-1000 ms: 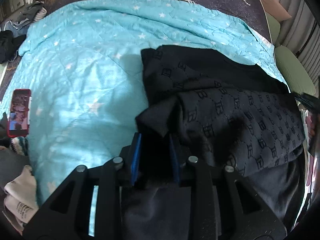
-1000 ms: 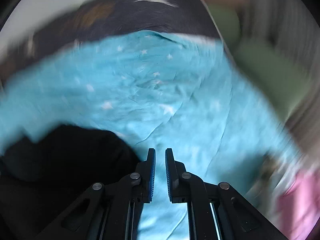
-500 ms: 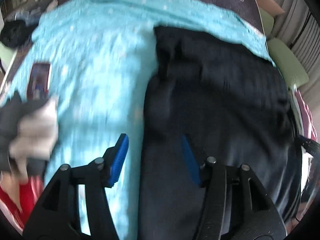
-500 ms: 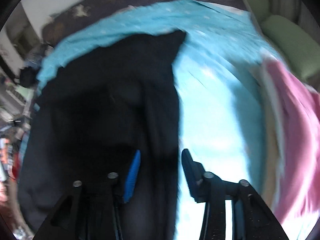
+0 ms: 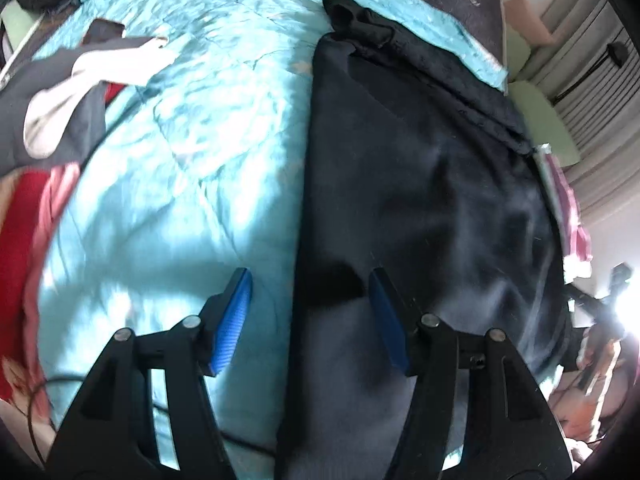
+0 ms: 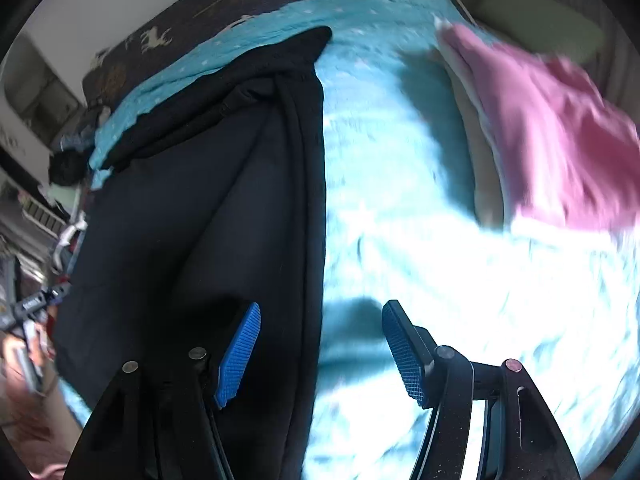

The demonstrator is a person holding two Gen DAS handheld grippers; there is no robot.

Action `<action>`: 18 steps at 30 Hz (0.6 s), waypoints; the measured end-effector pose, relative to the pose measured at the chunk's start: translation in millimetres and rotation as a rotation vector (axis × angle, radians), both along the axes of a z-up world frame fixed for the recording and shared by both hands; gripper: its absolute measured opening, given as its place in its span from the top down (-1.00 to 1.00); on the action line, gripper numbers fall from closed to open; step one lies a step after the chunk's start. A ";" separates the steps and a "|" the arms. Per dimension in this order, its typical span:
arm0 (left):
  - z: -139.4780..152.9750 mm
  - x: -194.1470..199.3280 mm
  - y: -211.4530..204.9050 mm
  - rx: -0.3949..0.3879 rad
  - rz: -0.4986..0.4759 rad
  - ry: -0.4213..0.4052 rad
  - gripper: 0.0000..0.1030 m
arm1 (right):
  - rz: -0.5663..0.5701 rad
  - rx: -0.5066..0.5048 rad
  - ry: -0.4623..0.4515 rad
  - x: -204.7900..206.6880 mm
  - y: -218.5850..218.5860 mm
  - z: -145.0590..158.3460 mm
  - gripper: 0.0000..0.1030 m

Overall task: Fold small clothes
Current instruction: 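Release the hoodie and smooth the folded strip with both grippers, then grasp one end of the black hoodie strip with both grippers and lift it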

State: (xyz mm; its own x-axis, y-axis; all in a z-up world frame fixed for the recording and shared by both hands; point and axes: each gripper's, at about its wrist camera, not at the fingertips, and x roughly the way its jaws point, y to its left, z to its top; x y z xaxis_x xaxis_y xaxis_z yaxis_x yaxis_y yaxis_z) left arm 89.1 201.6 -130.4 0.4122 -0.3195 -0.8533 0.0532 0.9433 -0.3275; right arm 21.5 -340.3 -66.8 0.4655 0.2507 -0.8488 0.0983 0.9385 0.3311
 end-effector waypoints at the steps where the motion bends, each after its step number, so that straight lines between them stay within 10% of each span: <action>1: -0.5 -7.1 2.4 -0.018 -0.010 0.006 -0.20 | -0.007 0.033 -0.001 -7.5 -1.5 -0.8 -0.26; 18: -10.8 -77.7 8.5 -0.108 -0.088 -0.001 -0.19 | -0.023 0.283 -0.035 -80.3 10.5 -14.5 -0.30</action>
State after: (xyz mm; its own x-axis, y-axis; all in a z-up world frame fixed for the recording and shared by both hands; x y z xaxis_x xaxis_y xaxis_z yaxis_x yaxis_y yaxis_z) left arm 11.4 210.1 -141.1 0.3796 -0.4441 -0.8116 0.1341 0.8944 -0.4266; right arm -58.8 -329.8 -81.3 0.5018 0.4643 -0.7298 0.1018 0.8062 0.5829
